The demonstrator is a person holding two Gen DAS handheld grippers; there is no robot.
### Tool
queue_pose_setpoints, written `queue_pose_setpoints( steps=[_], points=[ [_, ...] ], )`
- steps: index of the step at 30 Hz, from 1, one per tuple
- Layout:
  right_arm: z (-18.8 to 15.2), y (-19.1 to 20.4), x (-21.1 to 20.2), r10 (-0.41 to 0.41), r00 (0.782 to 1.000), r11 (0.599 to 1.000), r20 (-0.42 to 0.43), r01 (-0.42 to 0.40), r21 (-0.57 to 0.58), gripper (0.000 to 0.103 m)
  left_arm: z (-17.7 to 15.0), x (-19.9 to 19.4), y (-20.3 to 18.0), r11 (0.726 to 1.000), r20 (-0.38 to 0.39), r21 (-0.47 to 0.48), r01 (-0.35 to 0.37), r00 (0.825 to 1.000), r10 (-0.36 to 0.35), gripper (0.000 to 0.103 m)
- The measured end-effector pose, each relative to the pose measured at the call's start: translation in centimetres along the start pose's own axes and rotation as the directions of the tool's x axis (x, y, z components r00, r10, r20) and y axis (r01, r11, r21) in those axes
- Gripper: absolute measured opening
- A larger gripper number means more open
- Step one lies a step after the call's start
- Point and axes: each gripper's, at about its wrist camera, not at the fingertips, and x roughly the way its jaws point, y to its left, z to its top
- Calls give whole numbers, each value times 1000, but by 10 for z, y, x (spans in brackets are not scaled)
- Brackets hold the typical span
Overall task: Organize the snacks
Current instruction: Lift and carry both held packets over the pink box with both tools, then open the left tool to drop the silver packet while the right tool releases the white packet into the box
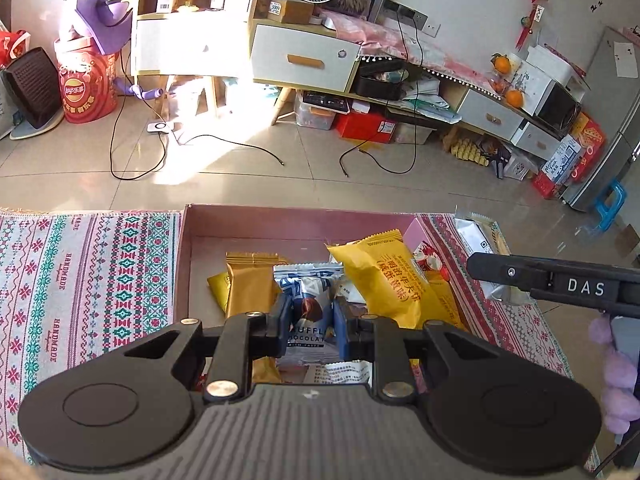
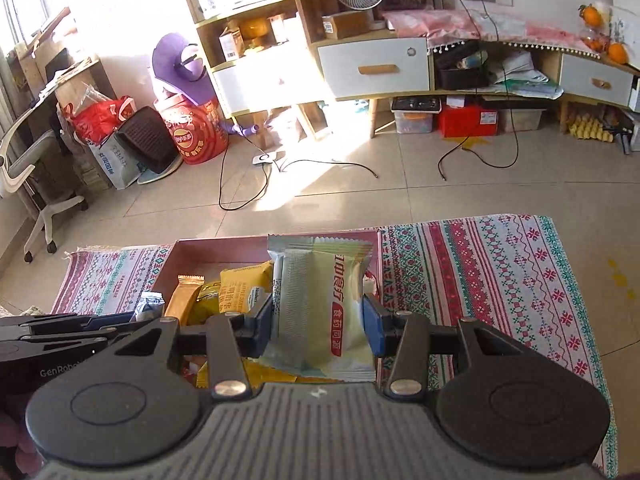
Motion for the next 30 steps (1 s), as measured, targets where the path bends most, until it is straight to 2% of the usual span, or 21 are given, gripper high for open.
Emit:
queue_pose_setpoints(
  steps=[7, 12, 16, 20, 22, 24, 25, 28, 30],
  points=[
    [8, -8, 31, -23, 999, 999, -40, 24, 30, 43, 25, 37, 1, 999, -16, -35, -18, 1000, 18, 28],
    [9, -5, 47, -14, 997, 1000, -82, 15, 20, 43, 34, 55, 3, 998, -64, -45, -50, 997, 48, 28],
    [9, 5, 52, -2, 994, 1000, -105, 1, -1, 43, 38, 63, 5, 996, -102, -56, -65, 993, 59, 28],
    [13, 7, 56, 1, 993, 1000, -115, -1, -2, 46, 38, 63, 4, 996, -93, -40, -80, 993, 76, 28],
    [14, 6, 55, -1, 994, 1000, -107, 2, 8, 46, 40, 63, 6, 996, -79, -49, -79, 994, 75, 34],
    [16, 5, 52, -10, 996, 1000, -93, 11, 7, 58, 41, 61, 8, 995, -76, -58, -84, 994, 80, 40],
    [17, 5, 51, -16, 996, 1000, -87, 16, 5, 60, 40, 59, 9, 994, -73, -64, -85, 994, 80, 46],
    [20, 0, 45, -15, 997, 1000, -75, 16, 14, 63, 41, 55, 11, 994, -68, -73, -85, 994, 80, 57],
    [21, -1, 41, -15, 997, 1000, -69, 17, 22, 67, 41, 51, 10, 994, -68, -68, -86, 994, 82, 60]
  ],
)
